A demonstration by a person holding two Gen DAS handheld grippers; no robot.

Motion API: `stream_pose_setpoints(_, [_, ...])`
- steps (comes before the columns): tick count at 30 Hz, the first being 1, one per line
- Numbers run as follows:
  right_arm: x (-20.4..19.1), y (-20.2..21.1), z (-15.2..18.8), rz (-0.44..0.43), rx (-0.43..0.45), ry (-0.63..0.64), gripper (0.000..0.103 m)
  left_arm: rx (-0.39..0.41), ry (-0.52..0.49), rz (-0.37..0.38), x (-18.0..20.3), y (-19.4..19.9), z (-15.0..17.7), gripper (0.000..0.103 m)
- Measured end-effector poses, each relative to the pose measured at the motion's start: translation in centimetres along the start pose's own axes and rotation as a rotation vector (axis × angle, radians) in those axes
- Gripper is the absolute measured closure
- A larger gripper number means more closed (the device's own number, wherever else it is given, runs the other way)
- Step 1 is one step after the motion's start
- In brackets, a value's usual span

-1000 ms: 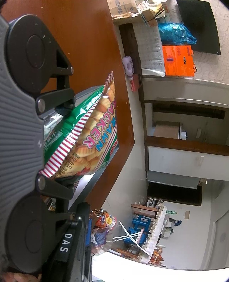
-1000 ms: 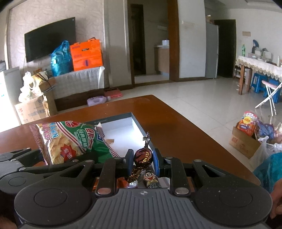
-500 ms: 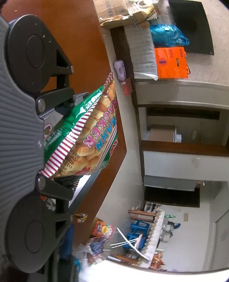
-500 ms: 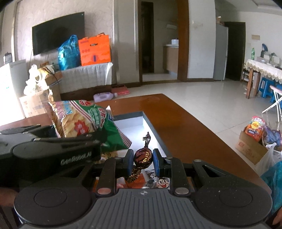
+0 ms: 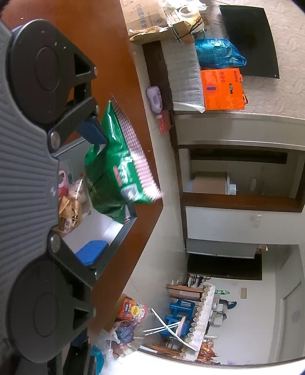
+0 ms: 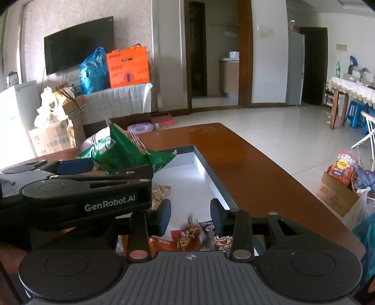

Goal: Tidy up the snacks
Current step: 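Open both grippers dropping the cracker bag and brown candy into the box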

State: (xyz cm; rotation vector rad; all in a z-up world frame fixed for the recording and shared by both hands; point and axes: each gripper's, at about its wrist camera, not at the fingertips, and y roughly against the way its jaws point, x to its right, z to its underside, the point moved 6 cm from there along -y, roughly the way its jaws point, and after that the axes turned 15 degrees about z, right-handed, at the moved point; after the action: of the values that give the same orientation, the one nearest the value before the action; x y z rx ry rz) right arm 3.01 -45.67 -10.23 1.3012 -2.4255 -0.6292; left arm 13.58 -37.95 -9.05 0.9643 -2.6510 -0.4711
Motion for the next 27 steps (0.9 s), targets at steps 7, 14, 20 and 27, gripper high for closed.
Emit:
stream_pose_setpoints(7, [-0.1, 0.3, 0.0, 0.006, 0.016, 0.003, 0.052, 0.001, 0.006, 0.006, -0.2, 0.3, 0.0, 0.009])
stream_pose_setpoints(14, [-0.4, 0.5, -0.2, 0.006, 0.031, 0.009, 0.043, 0.000, 0.008, 0.008, -0.3, 0.4, 0.0, 0.009])
stream_pose_setpoints(20, [-0.3, 0.7, -0.1, 0.009, 0.037, 0.008, 0.036, -0.006, 0.006, 0.008, 0.1, 0.7, 0.1, 0.005])
stream_pose_setpoints(27, [-0.4, 1.9, -0.1, -0.009, 0.042, -0.004, 0.031, -0.023, 0.012, -0.015, -0.2, 2.9, 0.1, 0.006])
